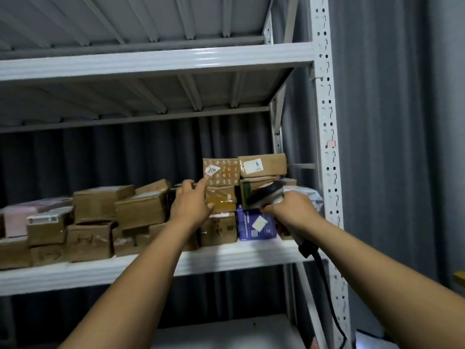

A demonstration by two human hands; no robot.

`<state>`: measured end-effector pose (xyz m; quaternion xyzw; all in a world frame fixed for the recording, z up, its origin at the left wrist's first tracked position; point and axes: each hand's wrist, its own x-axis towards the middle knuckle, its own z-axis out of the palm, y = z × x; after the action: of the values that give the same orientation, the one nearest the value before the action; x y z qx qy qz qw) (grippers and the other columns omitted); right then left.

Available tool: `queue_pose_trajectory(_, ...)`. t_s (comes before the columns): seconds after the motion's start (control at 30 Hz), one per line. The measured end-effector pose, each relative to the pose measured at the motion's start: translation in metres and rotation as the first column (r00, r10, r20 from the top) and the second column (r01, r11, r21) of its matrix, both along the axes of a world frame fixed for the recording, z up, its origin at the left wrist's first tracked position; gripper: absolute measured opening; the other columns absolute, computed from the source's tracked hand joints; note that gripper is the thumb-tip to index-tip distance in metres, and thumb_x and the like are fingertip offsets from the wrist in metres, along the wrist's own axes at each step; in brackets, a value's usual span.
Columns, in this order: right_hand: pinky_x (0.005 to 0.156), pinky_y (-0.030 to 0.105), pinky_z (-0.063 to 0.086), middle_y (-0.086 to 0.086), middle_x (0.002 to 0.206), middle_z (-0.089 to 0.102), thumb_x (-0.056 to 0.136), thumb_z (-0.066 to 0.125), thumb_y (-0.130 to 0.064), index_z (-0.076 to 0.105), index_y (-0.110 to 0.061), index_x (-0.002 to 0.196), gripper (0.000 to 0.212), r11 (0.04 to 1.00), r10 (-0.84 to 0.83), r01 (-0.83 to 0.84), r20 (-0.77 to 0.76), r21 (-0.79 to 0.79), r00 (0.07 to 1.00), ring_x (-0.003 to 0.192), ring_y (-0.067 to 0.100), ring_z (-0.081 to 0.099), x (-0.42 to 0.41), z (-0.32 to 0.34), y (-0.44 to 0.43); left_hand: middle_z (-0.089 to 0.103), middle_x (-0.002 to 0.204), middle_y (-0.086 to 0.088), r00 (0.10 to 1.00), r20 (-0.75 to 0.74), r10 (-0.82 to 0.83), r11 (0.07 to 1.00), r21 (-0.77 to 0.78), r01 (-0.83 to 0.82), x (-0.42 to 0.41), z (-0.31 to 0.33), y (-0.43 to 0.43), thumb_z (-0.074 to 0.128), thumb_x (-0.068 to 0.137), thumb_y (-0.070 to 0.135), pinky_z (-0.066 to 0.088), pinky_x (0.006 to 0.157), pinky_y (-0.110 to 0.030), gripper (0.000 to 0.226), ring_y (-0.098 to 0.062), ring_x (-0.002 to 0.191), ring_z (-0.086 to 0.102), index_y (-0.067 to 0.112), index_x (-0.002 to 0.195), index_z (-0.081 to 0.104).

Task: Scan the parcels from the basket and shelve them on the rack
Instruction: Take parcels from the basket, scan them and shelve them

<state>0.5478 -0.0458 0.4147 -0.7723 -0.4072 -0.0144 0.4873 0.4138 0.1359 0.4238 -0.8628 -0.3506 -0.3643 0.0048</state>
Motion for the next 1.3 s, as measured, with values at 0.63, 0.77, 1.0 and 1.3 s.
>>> queue_pose_trajectory(0.63, 0.063, 0.039, 0.059, 0.010, 0.079, 0.067, 0.082, 0.072, -0.025, 0.067, -0.003, 0.096, 0.027, 0.902, 0.089, -0.183, -0.247, -0.390, 0.965, 0.055, 0.023, 0.068, -0.098, -0.278, -0.067, 0.033, 0.147, -0.005, 0.946, -0.316, -0.073, 0.945, -0.325, -0.036, -0.111, -0.314, -0.071, 0.060, 0.091, 0.031, 0.040, 0.100, -0.039, 0.057, -0.026, 0.134, 0.031, 0.024, 0.144, 0.041)
queue_pose_trajectory(0.77, 0.067, 0.040, 0.061, 0.007, 0.084, 0.069, 0.079, 0.075, -0.024, 0.069, -0.010, 0.099, 0.026, 0.868, 0.081, -0.204, -0.276, -0.453, 0.958, 0.065, 0.024, 0.069, -0.098, -0.338, -0.069, 0.032, 0.149, -0.006, 0.900, -0.417, -0.127, 0.902, -0.427, -0.070, -0.125, -0.388, -0.074, 0.061, 0.091, 0.032, 0.041, 0.103, -0.040, 0.056, -0.026, 0.135, 0.031, 0.024, 0.143, 0.041)
queue_pose_trajectory(1.0, 0.073, 0.037, 0.056, 0.012, 0.088, 0.072, 0.085, 0.070, -0.029, 0.068, -0.005, 0.093, 0.025, 0.701, 0.216, -0.375, -0.320, -0.607, 0.922, 0.073, 0.025, 0.070, -0.120, -0.433, -0.039, 0.036, 0.147, -0.011, 0.799, -0.576, -0.171, 0.803, -0.551, -0.225, -0.191, -0.507, -0.063, 0.061, 0.092, 0.031, 0.034, 0.108, -0.036, 0.055, -0.031, 0.133, 0.037, 0.018, 0.143, 0.044)
queue_pose_trajectory(1.3, 0.062, 0.028, 0.041, -0.001, 0.069, 0.053, 0.080, 0.068, -0.030, 0.054, -0.016, 0.074, 0.020, 0.512, 0.342, -0.420, -0.271, -0.750, 0.900, 0.074, 0.020, 0.059, -0.141, -0.514, 0.008, 0.039, 0.147, -0.005, 0.669, -0.590, -0.453, 0.608, -0.753, -0.253, -0.236, -0.620, -0.070, 0.062, 0.091, 0.028, 0.031, 0.108, -0.024, 0.056, -0.022, 0.133, 0.040, 0.020, 0.143, 0.044)
